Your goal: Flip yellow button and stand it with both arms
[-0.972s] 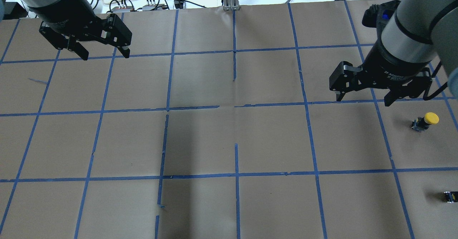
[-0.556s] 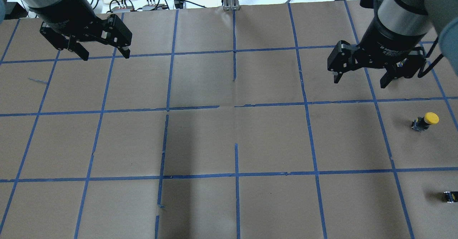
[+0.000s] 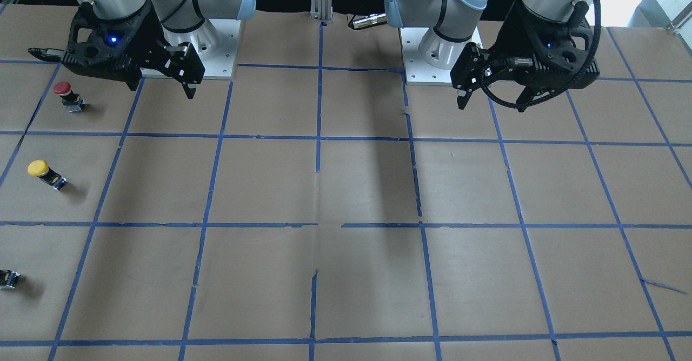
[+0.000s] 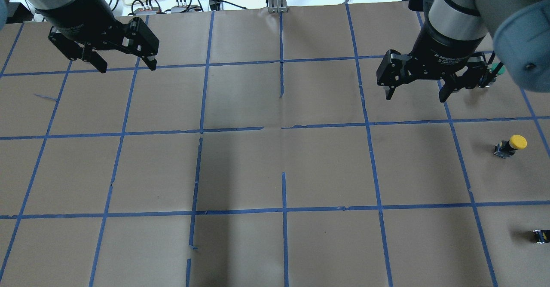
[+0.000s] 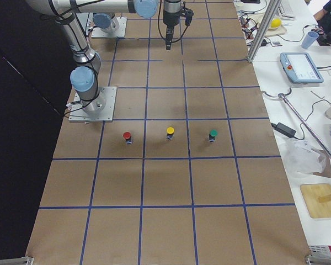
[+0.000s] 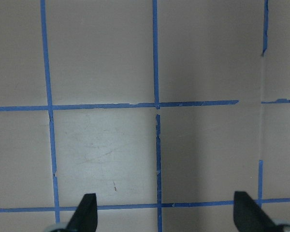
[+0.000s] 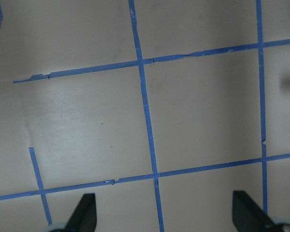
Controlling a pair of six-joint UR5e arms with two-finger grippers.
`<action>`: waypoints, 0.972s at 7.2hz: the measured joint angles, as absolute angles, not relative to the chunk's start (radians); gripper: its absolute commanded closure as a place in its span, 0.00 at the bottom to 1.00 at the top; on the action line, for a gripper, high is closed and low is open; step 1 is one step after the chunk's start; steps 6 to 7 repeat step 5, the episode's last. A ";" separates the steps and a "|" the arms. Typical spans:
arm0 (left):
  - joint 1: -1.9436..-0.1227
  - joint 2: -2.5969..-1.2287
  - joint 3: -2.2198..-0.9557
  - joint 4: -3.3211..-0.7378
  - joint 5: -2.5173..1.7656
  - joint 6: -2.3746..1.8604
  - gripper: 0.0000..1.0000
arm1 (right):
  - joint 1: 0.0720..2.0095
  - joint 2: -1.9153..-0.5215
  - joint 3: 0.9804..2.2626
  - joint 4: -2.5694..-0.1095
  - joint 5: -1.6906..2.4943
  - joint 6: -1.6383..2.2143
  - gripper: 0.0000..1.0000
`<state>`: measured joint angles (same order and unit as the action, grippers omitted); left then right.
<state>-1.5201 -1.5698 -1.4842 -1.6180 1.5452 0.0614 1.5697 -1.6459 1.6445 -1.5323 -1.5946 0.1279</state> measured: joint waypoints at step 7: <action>-1.520 -1.572 -1.484 -1.617 1.545 0.061 0.00 | 1.551 -1.652 1.642 -1.525 -1.596 0.115 0.00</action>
